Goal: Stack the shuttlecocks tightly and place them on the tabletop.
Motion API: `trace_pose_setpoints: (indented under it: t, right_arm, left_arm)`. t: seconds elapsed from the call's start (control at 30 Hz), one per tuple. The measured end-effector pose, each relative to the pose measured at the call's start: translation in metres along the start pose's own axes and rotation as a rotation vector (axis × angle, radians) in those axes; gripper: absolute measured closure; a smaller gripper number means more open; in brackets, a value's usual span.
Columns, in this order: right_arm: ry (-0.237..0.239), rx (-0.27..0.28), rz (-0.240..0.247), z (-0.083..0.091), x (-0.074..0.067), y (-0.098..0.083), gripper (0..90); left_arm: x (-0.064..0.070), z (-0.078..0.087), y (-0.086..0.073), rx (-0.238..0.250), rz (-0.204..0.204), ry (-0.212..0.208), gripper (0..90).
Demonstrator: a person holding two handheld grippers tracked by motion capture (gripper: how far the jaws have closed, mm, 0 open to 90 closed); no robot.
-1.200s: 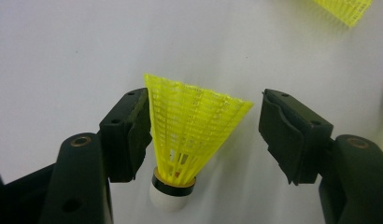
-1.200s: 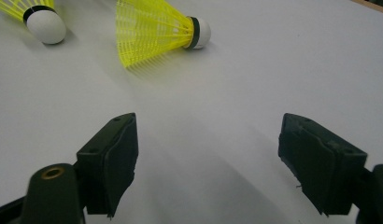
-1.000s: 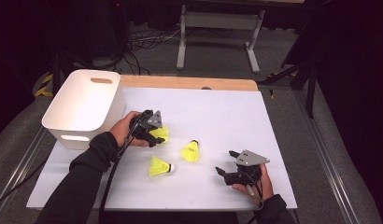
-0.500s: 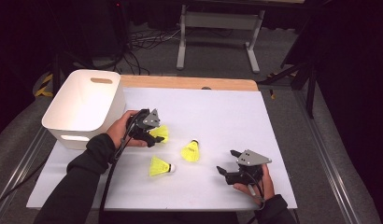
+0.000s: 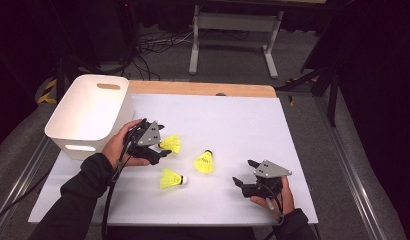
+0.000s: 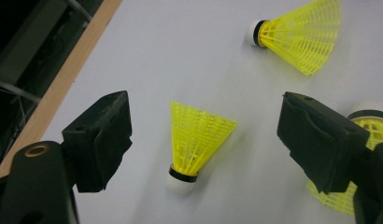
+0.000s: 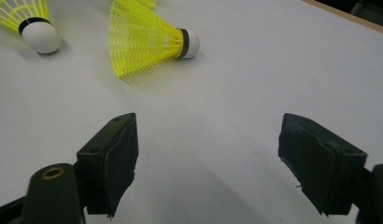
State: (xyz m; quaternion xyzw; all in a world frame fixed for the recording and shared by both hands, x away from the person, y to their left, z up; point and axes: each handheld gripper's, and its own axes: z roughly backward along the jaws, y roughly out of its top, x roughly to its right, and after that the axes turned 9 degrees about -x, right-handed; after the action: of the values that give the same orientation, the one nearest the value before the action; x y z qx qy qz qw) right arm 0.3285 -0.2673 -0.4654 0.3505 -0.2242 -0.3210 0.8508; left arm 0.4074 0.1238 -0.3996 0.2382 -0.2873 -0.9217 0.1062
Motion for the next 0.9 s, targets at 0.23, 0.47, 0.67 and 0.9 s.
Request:
trace_pose_setpoints:
  t: [0.23, 0.47, 0.67, 0.9]
  right_arm:
    - [-0.012, 0.000, 0.009, 0.001, -0.002, 0.001, 21.3]
    - [-0.021, 0.007, 0.005, 0.002, -0.002, 0.002, 21.4]
    - [-0.029, 0.009, 0.006, 0.003, -0.004, 0.003, 21.6]
    - [-0.053, 0.025, -0.002, 0.009, 0.000, 0.004, 21.6]
  left_arm:
    - [0.018, 0.022, -0.024, 0.077, 0.030, 0.064, 14.9]
    - [0.030, 0.035, -0.042, 0.130, 0.058, 0.079, 14.2]
    - [0.044, 0.048, -0.056, 0.179, 0.063, 0.096, 14.0]
    - [0.053, 0.057, -0.068, 0.177, 0.068, 0.114, 13.1]
